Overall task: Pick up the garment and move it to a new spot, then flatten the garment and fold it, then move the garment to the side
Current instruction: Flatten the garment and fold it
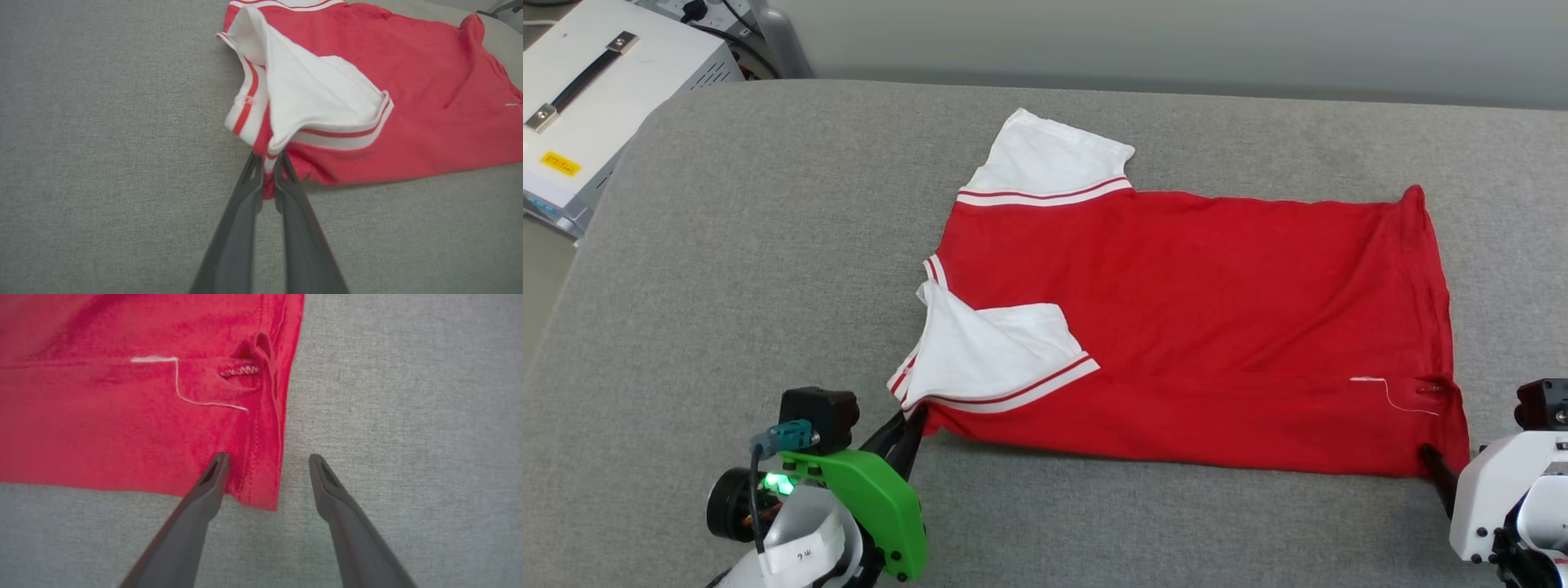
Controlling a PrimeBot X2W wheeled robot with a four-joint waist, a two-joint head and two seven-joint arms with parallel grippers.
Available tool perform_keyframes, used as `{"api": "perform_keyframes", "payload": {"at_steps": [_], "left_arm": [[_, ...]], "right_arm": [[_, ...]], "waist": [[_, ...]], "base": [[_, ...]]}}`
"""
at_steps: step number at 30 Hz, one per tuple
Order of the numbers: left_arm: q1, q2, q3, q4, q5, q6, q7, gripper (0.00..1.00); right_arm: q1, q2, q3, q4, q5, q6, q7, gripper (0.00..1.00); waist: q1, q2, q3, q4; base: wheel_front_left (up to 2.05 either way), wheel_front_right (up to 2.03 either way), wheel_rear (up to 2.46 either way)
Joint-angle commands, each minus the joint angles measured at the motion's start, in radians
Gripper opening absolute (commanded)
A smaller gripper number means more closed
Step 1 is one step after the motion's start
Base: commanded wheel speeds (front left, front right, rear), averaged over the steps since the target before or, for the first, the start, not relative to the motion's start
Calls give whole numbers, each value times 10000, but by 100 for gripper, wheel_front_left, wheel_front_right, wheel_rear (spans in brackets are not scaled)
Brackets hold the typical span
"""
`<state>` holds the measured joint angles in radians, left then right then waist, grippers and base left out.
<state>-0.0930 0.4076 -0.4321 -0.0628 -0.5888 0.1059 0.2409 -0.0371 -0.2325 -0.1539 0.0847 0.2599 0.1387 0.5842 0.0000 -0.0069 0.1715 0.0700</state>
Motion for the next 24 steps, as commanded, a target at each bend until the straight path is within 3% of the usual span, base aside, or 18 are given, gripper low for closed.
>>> {"api": "perform_keyframes", "payload": {"at_steps": [1,8,9,10,11,12,13,24], "left_arm": [[104,88,-34,-136,123,71,62,0],[102,160,-147,-488,243,189,215,0],[100,183,-158,-471,260,200,242,0],[103,201,-170,-444,269,207,265,0],[112,202,-175,-412,255,210,275,0],[126,213,-191,-348,247,213,305,0],[135,232,-206,-291,257,216,326,0],[392,316,-246,334,93,258,426,0]], "right_arm": [[-244,40,-83,194,-92,-80,-112,100],[-499,190,-82,1318,2,-80,-237,100],[-501,205,-15,1420,78,-80,-213,95],[-504,236,46,1537,206,-80,-180,55],[-506,254,77,1623,302,-80,-160,42],[-506,246,125,1714,386,-80,-154,7],[-508,222,161,1772,428,-80,-166,0],[-495,-138,-15,1875,535,-80,-551,0]], "waist": [[0,69,98,56],[0,69,294,109],[0,69,301,102],[0,69,303,90],[0,69,300,81],[0,69,290,70],[0,69,279,61],[0,69,-261,-49]], "base": [[0,0,0],[0,0,0],[0,0,0],[0,0,0],[0,0,0],[0,0,0],[0,0,0],[0,0,0]]}}
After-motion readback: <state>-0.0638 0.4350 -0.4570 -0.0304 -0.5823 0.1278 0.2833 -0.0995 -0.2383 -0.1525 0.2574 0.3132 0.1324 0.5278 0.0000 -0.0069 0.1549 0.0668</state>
